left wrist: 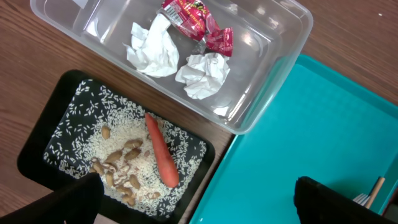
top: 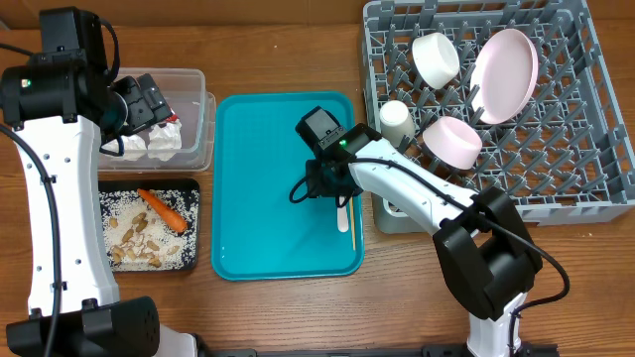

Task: Sort waste into correct bins and load items into the dishwasher
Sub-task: 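Lower the right gripper onto the white fork on the teal tray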

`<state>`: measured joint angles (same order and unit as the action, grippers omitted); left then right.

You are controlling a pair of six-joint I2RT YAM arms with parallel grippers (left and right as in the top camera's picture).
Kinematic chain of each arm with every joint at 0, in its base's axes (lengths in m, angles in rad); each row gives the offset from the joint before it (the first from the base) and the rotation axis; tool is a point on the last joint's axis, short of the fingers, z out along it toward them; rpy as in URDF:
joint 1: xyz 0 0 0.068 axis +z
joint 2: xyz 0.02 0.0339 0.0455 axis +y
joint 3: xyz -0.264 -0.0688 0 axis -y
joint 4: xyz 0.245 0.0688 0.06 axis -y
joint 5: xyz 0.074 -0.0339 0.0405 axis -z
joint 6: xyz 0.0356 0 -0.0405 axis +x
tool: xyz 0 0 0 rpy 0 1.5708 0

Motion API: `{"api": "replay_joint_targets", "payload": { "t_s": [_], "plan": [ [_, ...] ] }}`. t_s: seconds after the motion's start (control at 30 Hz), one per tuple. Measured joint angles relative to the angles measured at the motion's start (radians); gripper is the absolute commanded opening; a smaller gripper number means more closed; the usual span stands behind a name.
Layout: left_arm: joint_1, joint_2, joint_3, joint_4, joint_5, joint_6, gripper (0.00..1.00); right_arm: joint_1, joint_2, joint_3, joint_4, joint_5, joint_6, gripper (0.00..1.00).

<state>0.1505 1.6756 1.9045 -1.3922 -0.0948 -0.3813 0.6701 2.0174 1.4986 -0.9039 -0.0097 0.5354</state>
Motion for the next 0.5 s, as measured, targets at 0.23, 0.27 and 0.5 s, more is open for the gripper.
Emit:
{"api": "replay_joint_targets", "payload": {
  "t_s": [0.23, 0.27, 0.5],
  "plan": [
    [0.0, 0.0, 0.0, 0.0, 0.0, 0.0, 1.0, 0.0, 0.012, 0.0, -0.008, 0.023, 0.028, 0.48],
    [0.0, 0.0, 0.0, 0.0, 0.0, 0.0, 1.0, 0.0, 0.018, 0.0, -0.008, 0.025, 0.03, 0.48],
    [0.0, 0.0, 0.0, 0.0, 0.0, 0.0, 1.0, 0.0, 0.062, 0.002, -0.009, 0.039, 0.037, 0.43]
  ]
}}
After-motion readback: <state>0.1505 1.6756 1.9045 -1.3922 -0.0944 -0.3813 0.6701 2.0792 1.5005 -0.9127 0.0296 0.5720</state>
